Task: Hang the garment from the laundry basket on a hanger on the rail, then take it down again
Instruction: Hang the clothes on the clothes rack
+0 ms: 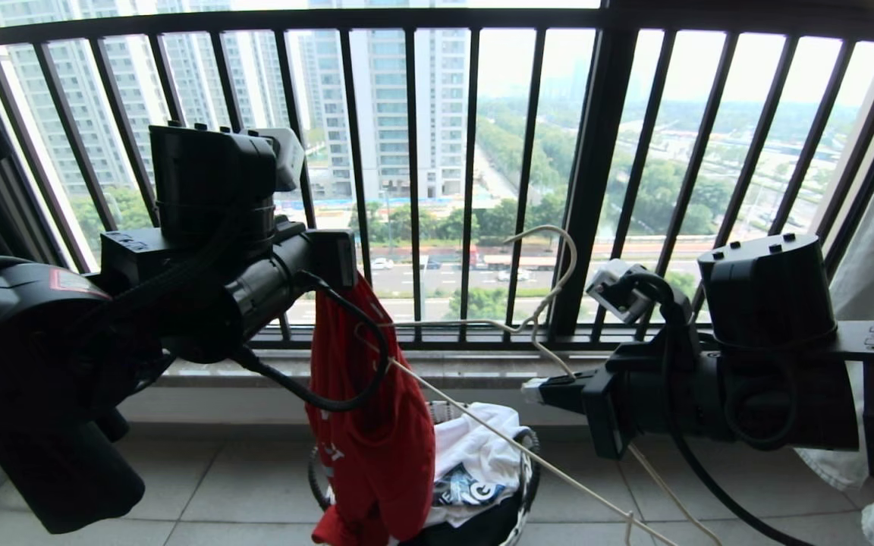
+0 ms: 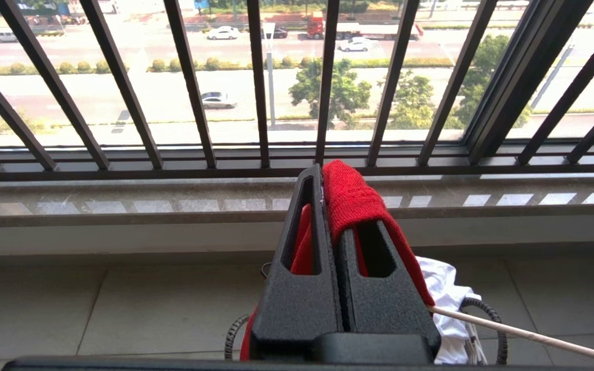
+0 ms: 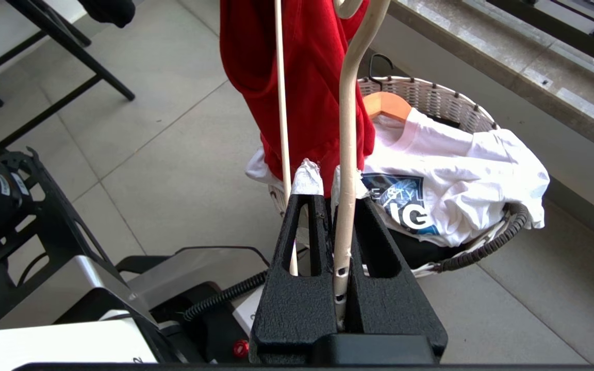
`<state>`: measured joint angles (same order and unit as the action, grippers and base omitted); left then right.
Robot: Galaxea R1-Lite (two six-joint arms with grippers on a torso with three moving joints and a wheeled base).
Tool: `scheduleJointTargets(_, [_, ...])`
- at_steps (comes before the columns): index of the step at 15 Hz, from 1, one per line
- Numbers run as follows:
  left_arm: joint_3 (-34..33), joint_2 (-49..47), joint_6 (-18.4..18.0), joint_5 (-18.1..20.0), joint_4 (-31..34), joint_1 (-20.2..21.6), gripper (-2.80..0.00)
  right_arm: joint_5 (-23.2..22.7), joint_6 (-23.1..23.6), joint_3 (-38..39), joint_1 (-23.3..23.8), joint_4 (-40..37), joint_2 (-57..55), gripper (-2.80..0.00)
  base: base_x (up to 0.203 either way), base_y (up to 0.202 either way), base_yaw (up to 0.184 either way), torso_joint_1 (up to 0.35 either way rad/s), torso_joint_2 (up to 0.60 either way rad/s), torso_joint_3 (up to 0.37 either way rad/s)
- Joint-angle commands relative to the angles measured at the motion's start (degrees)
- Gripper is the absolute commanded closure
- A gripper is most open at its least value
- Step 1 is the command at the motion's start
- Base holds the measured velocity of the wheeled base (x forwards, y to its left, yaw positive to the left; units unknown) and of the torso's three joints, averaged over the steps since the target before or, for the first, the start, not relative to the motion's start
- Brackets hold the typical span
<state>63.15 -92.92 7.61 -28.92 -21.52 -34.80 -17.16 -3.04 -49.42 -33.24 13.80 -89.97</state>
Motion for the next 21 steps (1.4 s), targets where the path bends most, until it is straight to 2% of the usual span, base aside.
scheduleJointTargets(1, [-0.12, 0.26, 0.04, 0.10, 0.15, -0.10, 0.00, -0.06, -0.21, -0.24, 0.11, 0.31, 0.14, 0.00, 0.000, 0.000, 0.000, 0.000, 0.00, 0.000])
scheduleJointTargets(5, [-0.80, 1.90, 0.11, 0.26, 0.66, -3.14, 0.00, 0.47, -0.30, -0.50, 0.28, 0.44, -0.12, 0.00, 0.000, 0.000, 0.000, 0.000, 0.00, 0.000])
scheduleJointTargets(9, [-3.22, 2.64, 0.41, 0.27, 1.79, -9.81, 0.00, 2.92, -0.39, -1.19, 0.89, 0.53, -0.49, 0.00, 0.000, 0.000, 0.000, 0.000, 0.00, 0.000])
scheduleJointTargets(10, [-2.82, 2.62, 1.20, 0.20, 4.14, -10.76, 0.00, 3.06, -0.47, -1.38, 1.25, 0.53, -0.45, 0.00, 0.000, 0.000, 0.000, 0.000, 0.00, 0.000])
scheduleJointTargets(12, [-0.78, 2.30, 5.50, 0.10, 8.70, -13.15, 0.00, 2.98, -0.38, -1.30, 1.22, 0.53, -0.54, 0.00, 0.000, 0.000, 0.000, 0.000, 0.00, 0.000])
scheduleJointTargets(14, [0.37, 1.25, 8.28, 0.25, 11.01, -14.12, 0.00, 2.84, -0.30, -1.20, 1.02, 0.53, -0.71, 0.00, 0.000, 0.000, 0.000, 0.000, 0.00, 0.000])
scheduleJointTargets(17, [0.66, 0.98, 10.23, 0.26, 11.06, -16.08, 0.00, 2.75, -0.41, -0.93, 0.01, 0.45, -1.55, 0.00, 0.000, 0.000, 0.000, 0.000, 0.00, 0.000])
scheduleJointTargets(21, [1.09, 0.29, 10.23, 0.08, 10.52, -13.45, 0.00, 2.75, -0.55, 0.01, -3.57, 0.44, -2.57, 0.00, 0.000, 0.000, 0.000, 0.000, 0.00, 0.000])
